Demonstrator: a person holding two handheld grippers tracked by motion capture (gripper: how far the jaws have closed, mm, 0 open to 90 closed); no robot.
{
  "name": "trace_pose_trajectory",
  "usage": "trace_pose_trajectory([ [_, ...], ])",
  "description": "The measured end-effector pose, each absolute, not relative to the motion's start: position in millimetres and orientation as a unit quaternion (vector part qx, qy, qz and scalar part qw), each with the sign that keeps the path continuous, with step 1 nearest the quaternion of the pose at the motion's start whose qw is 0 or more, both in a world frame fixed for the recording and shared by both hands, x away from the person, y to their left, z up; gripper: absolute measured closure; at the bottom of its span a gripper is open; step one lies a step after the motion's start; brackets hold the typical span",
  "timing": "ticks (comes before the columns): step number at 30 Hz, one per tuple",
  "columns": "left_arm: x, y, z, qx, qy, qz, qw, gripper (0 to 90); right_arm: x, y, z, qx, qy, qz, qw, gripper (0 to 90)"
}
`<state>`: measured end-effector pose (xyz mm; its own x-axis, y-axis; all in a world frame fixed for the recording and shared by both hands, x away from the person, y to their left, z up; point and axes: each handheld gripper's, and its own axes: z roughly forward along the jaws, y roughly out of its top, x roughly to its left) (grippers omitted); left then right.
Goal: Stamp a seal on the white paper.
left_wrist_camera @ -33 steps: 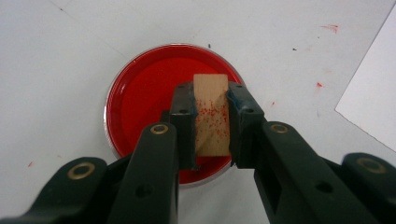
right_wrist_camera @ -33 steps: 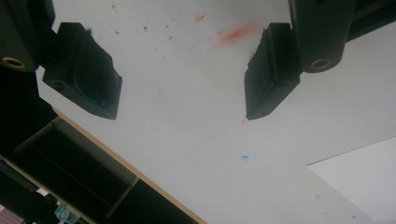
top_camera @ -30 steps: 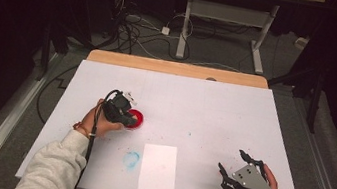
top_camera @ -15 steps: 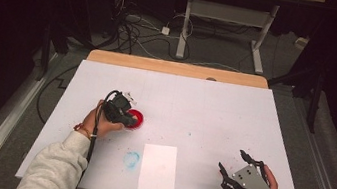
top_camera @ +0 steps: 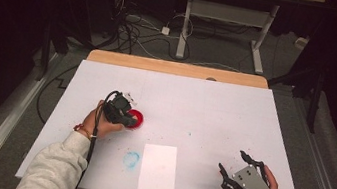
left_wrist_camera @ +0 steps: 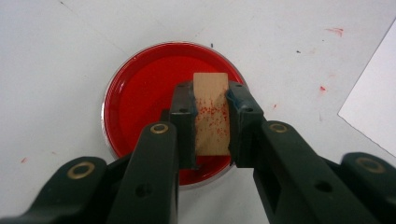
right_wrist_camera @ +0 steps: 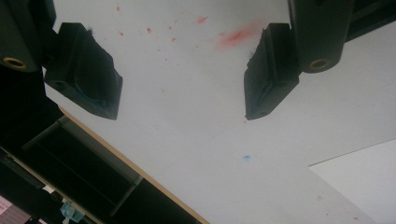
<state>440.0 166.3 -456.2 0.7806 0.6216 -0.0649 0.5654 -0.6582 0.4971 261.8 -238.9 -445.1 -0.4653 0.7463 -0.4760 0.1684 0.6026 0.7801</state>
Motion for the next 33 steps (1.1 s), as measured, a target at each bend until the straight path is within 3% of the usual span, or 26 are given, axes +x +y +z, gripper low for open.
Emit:
trace_pose_trajectory([
  [12, 440.3, 167.2, -456.5, 0.908, 0.327, 0.054, 0.257, 73.8, 261.6, -238.6, -445.1, 0.29, 0.788, 0.337, 0.427, 28.3],
  [33, 431.3, 161.9, -440.4, 0.907, 0.318, 0.094, 0.26, 73.7, 262.4, -240.5, -443.1, 0.293, 0.783, 0.341, 0.429, 27.7],
])
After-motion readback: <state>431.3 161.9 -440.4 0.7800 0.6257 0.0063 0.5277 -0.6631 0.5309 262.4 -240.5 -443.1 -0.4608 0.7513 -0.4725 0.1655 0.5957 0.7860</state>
